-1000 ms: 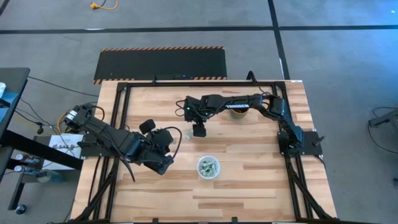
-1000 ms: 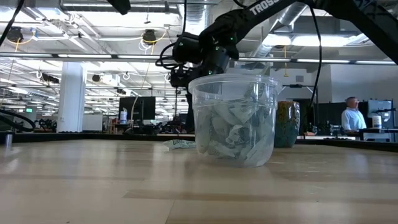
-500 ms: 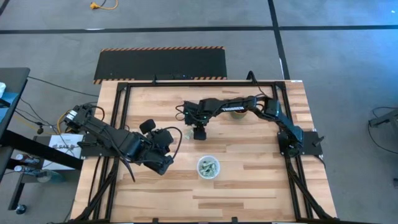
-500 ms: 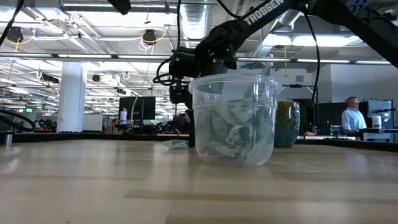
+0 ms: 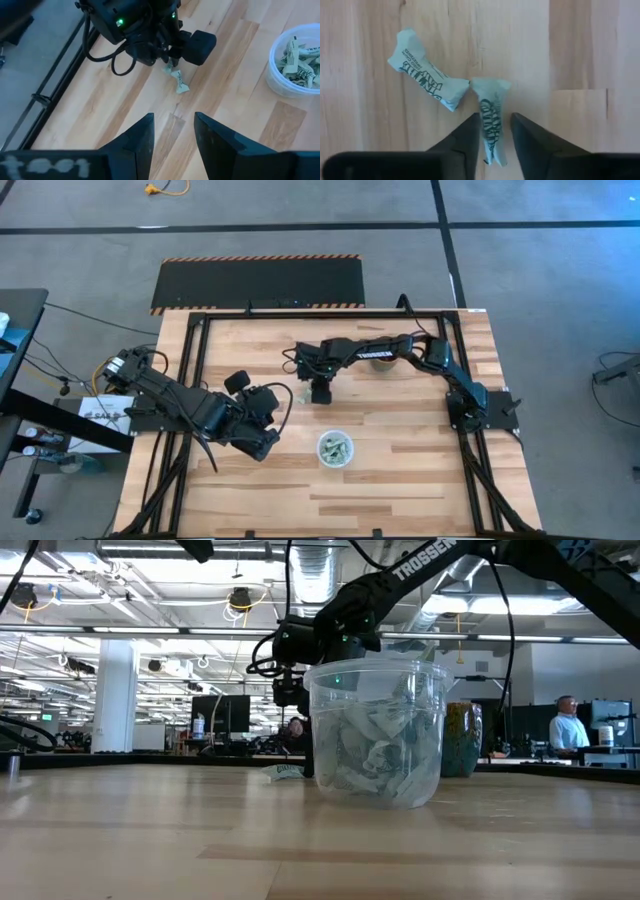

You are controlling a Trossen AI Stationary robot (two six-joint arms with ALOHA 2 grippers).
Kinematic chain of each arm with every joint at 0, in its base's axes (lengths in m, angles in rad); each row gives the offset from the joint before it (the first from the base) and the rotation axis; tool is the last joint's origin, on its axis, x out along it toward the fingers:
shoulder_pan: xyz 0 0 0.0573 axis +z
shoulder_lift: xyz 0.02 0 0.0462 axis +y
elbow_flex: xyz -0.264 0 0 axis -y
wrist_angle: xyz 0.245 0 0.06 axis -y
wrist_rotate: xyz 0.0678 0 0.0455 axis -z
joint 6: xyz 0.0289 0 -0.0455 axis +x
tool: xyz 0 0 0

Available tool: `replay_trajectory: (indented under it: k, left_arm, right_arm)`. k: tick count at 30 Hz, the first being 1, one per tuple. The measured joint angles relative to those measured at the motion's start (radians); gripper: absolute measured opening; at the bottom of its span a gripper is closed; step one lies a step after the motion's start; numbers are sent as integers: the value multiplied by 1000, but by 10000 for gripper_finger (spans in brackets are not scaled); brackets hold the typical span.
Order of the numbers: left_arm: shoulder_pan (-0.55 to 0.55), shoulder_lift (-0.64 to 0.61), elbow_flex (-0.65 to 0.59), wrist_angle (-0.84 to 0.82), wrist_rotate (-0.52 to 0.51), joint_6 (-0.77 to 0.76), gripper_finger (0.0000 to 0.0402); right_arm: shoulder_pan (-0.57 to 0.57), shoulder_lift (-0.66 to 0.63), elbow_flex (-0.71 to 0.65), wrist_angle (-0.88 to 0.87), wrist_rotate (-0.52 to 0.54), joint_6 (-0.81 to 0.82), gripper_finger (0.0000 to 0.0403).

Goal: Pick and place Stevia / Truvia into bins
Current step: Put the green stevia packet into the transparent container

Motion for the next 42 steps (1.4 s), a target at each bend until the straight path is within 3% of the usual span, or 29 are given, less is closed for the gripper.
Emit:
replay_trajectory:
  k: [8,14,26,34,42]
  left_arm:
    - [3,0,0,0,5,-51,130]
    - [3,0,0,1,35,-63,130]
    - [70,0,0,0,64,-53,130]
    - [190,0,0,-37,91,-17,130]
    - [372,0,0,51,201,197,130]
  right_arm:
    - [-13,-8,-1,-10,-8,-24,9]
    - [-33,-55,-5,-99,-1,-38,17]
    - [8,-303,-3,-352,-7,-47,4]
    - [117,-490,-2,-386,-7,-43,6]
    - [245,-556,-1,-384,-68,-99,6]
